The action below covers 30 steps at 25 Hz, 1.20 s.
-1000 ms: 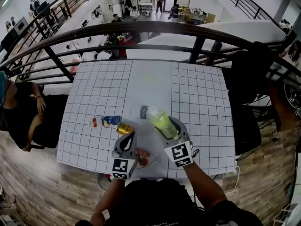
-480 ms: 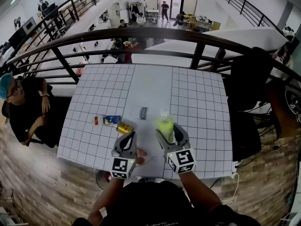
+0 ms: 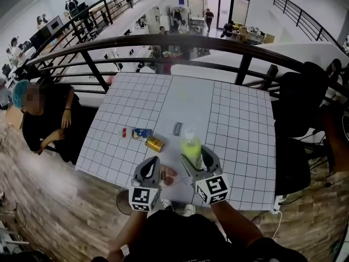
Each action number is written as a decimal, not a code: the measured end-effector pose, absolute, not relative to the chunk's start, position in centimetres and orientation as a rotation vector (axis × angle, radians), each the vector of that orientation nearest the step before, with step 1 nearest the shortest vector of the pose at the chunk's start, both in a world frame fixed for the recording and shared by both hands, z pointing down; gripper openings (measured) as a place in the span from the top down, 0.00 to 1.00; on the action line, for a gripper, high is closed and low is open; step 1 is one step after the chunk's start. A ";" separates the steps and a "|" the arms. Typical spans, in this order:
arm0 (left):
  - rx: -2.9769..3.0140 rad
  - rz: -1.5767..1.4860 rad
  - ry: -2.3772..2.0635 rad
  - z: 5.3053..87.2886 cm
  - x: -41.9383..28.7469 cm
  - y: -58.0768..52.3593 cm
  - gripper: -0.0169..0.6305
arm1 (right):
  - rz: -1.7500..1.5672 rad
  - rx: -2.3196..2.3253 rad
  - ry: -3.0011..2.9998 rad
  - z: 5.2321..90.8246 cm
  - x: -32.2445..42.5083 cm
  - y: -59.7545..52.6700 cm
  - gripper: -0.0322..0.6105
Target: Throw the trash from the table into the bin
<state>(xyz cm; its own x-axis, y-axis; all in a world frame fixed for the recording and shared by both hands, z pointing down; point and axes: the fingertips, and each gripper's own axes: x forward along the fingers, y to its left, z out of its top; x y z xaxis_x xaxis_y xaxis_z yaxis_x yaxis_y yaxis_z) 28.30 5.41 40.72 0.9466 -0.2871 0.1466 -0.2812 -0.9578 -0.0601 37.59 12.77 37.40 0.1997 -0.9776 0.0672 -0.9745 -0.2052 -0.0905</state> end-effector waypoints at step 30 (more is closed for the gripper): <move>-2.936 -0.264 1.397 45.1 -5.4 -2.1 0.94 | -0.238 -1.769 2.616 40.1 6.3 -1.6 0.50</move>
<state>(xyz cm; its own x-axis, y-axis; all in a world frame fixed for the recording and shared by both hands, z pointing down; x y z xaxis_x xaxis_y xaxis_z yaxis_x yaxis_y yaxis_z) -5.40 -2.06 45.10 0.6215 -0.7583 0.1967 -0.7778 -0.6273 0.0393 6.33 -1.61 40.07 -0.3758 -0.9208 0.1045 -0.9246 0.3648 -0.1099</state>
